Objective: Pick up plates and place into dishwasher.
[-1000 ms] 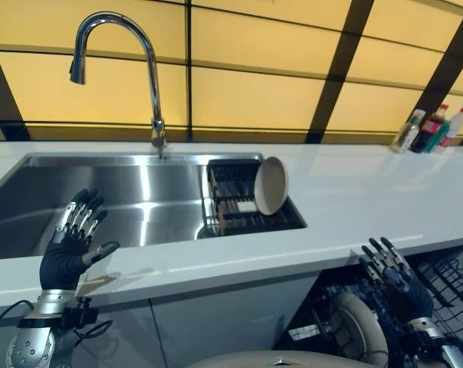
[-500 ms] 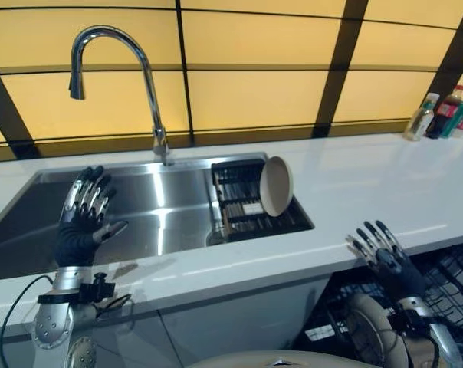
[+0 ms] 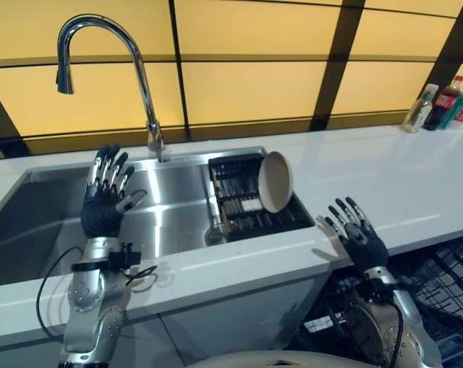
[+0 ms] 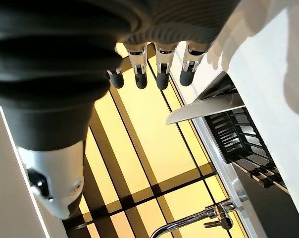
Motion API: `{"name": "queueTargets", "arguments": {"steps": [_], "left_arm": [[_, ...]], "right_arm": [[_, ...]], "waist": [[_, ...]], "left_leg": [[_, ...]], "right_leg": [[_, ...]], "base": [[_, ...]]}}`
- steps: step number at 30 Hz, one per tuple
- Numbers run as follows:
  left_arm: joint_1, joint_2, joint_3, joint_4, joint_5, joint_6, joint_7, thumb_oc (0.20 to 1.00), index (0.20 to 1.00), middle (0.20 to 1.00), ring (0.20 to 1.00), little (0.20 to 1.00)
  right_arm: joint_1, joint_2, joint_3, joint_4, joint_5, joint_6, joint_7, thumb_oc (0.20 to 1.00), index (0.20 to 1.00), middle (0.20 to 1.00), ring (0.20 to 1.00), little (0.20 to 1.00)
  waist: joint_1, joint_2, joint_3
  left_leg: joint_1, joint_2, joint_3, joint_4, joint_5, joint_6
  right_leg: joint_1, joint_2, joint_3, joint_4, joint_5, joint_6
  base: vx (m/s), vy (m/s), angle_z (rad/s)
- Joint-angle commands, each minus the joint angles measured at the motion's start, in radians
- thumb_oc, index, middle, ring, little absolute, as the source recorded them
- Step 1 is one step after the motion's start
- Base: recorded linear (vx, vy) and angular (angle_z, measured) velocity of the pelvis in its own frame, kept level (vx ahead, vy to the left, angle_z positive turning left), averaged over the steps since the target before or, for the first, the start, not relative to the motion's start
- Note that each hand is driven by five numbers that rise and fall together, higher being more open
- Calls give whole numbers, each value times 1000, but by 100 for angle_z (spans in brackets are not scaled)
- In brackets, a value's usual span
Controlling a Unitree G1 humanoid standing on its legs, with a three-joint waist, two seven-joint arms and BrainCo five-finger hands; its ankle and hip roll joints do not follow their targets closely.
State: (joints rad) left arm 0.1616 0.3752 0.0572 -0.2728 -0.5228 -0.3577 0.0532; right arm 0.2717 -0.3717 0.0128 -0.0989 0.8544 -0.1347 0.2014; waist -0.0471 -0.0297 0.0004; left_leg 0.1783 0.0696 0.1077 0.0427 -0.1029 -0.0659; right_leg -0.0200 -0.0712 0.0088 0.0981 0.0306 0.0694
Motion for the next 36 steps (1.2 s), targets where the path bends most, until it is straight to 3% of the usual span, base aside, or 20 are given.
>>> {"name": "queueTargets", "arguments": {"steps": [1, 12, 19, 26, 32, 36], "left_arm": [[-71, 50, -2, 30, 29, -55, 40, 1000, 1000, 1000, 1000, 1000], [-14, 49, 7, -4, 13, -35, 42, 1000, 1000, 1000, 1000, 1000], [-45, 99, -17, -21, 29, -30, 38, 1000, 1000, 1000, 1000, 1000], [-52, 125, -35, -35, 36, -25, 30, 1000, 1000, 1000, 1000, 1000], [-60, 127, -46, -47, 61, -16, -44, 1000, 1000, 1000, 1000, 1000], [-145, 186, -85, -29, 222, 9, -64, 1000, 1000, 1000, 1000, 1000]], "right_arm": [[-122, -38, 2, -8, 18, -70, 3, 1000, 1000, 1000, 1000, 1000], [-78, -111, -56, -56, 62, -27, 35, 1000, 1000, 1000, 1000, 1000], [-84, -128, -45, -78, 124, -75, 2, 1000, 1000, 1000, 1000, 1000], [-65, -116, -22, -93, 137, -114, -13, 1000, 1000, 1000, 1000, 1000], [-46, -120, -22, -113, 142, -112, -28, 1000, 1000, 1000, 1000, 1000], [-22, -141, -41, -119, 132, -78, -10, 1000, 1000, 1000, 1000, 1000]], "waist": [[-28, -10, 35], [-20, -34, 62], [-10, -86, 112], [-8, -109, 136], [-20, -102, 140], [-60, -77, 124]], "left_leg": [[-93, -25, -74, 28, 52, 35], [-137, -41, -95, 18, 47, 45], [-196, -17, -107, 17, 52, 37], [-229, 10, -120, 18, 67, 25], [-217, 21, -105, 26, 73, 19], [-176, 28, -72, 21, 78, 17]], "right_leg": [[82, 22, 12, -38, -45, 33], [27, 17, 26, -23, -51, 42], [-30, 35, 29, -19, -46, 44], [-49, 51, 36, -26, -35, 46], [-40, 49, 43, -20, -34, 50], [-21, 44, 63, -10, -37, 59]], "base": [[30, 53, -5], [67, 6, -2], [-17, -124, 11], [12, -90, 7], [37, -12, 1], [128, 58, -7]]}}
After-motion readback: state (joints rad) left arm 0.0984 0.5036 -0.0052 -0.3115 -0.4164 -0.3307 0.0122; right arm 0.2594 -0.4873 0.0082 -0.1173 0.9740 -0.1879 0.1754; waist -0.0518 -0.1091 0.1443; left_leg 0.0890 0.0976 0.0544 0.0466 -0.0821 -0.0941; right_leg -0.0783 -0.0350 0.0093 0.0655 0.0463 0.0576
